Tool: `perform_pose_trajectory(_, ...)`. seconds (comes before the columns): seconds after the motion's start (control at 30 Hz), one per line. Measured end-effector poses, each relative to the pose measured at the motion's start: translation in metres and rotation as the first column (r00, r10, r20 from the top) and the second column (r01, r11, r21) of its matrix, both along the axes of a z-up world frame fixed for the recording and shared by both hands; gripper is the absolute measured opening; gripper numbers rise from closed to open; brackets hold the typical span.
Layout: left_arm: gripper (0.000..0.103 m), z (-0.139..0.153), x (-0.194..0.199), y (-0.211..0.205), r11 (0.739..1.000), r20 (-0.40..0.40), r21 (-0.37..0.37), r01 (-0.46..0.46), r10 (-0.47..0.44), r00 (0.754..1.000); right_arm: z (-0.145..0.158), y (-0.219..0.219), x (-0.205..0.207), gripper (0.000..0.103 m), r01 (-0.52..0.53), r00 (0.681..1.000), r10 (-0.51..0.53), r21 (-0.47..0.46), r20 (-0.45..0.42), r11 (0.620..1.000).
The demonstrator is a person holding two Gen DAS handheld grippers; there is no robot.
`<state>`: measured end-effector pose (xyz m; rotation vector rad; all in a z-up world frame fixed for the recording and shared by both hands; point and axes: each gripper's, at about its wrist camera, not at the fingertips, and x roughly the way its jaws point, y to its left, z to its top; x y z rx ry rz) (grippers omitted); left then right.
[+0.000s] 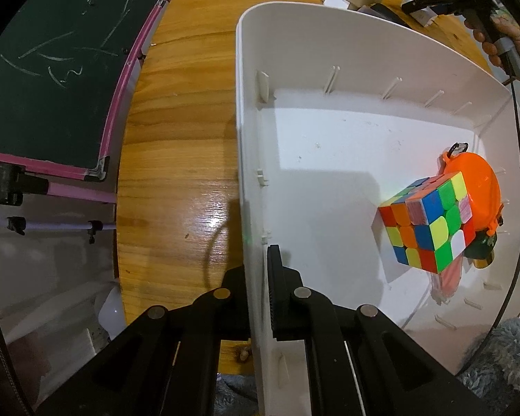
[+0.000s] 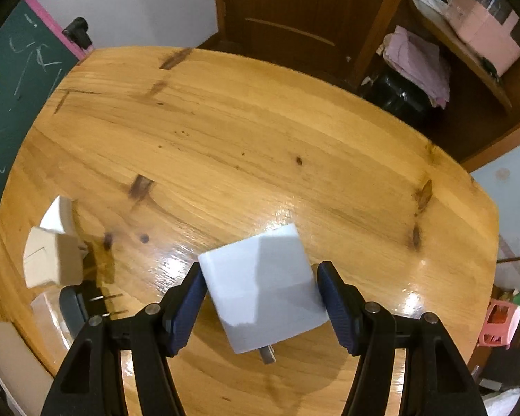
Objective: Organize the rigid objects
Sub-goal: 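Move the right tool to the white charger block and grasp it, then carry the white charger into the tray beside the orange case and release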
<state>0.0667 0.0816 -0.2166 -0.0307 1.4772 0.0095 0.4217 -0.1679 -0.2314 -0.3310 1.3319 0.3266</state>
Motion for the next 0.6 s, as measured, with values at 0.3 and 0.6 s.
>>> perform_pose_trajectory(0.3,0.006,0.000,-0.001,0.002,1.000,0.000,-0.009,-0.003,0.003,1.000,0.003,-0.014,-0.013,0.057,0.164,0.986,-0.162,0.049,-0.036,0.985)
perform_pose_trajectory(0.6,0.006,-0.001,-0.001,0.005,1.000,0.006,-0.027,-0.007,0.007,1.000,0.042,-0.013,-0.059,0.056,0.214,0.976,-0.217,0.154,0.002,0.965)
